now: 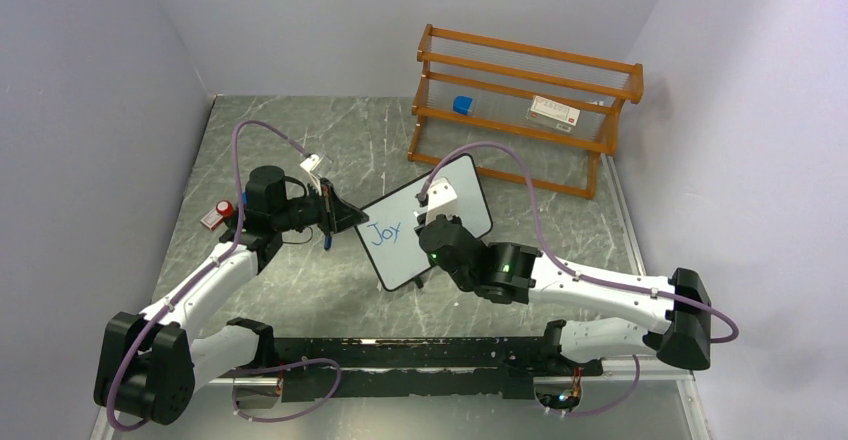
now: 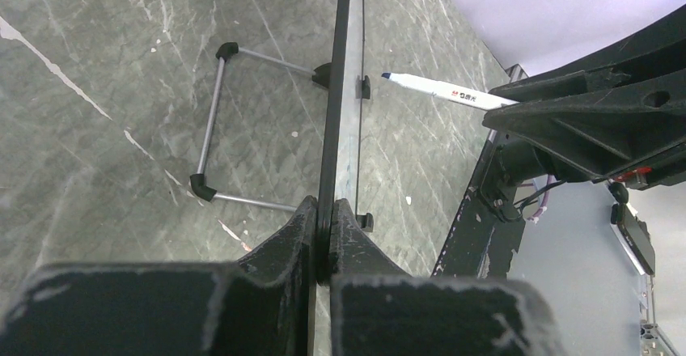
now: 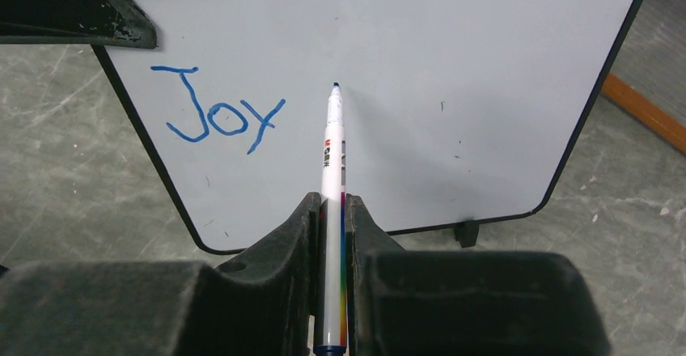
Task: Write a sentence on the whiteboard
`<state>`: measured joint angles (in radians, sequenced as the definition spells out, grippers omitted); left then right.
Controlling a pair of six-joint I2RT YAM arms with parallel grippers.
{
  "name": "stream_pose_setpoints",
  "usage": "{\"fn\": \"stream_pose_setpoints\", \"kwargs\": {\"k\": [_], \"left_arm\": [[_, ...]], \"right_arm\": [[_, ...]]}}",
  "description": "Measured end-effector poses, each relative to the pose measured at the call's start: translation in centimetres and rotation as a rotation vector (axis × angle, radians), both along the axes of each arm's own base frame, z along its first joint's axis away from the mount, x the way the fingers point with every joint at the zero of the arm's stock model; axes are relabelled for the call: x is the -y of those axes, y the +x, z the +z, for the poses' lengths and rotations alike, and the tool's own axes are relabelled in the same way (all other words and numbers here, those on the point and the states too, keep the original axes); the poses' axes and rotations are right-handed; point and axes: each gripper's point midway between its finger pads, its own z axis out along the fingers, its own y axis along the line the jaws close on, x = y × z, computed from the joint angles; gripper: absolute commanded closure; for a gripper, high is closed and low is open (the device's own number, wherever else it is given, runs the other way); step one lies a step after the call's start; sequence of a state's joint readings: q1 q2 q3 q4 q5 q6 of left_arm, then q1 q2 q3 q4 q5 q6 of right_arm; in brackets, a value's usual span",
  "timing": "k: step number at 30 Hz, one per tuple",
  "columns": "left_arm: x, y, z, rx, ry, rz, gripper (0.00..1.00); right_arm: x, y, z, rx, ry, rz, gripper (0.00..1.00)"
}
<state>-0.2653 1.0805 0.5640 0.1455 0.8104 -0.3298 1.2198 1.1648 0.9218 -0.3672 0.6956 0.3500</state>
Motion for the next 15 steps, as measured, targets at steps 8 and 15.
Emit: {"fn": "stream_pose_setpoints", "kwargs": {"k": [8, 15], "left_arm": [[0.0, 0.0, 0.0, -0.001, 0.000, -0.001, 0.95], [0.0, 0.0, 0.0, -0.001, -0.001, -0.003, 0.95]], "right_arm": [[-0.5, 0.6, -0.7, -0.009, -0.010, 0.011, 1.00], [-0.9, 1.1, -1.3, -0.018, -0.021, 0.017, 1.00]]}}
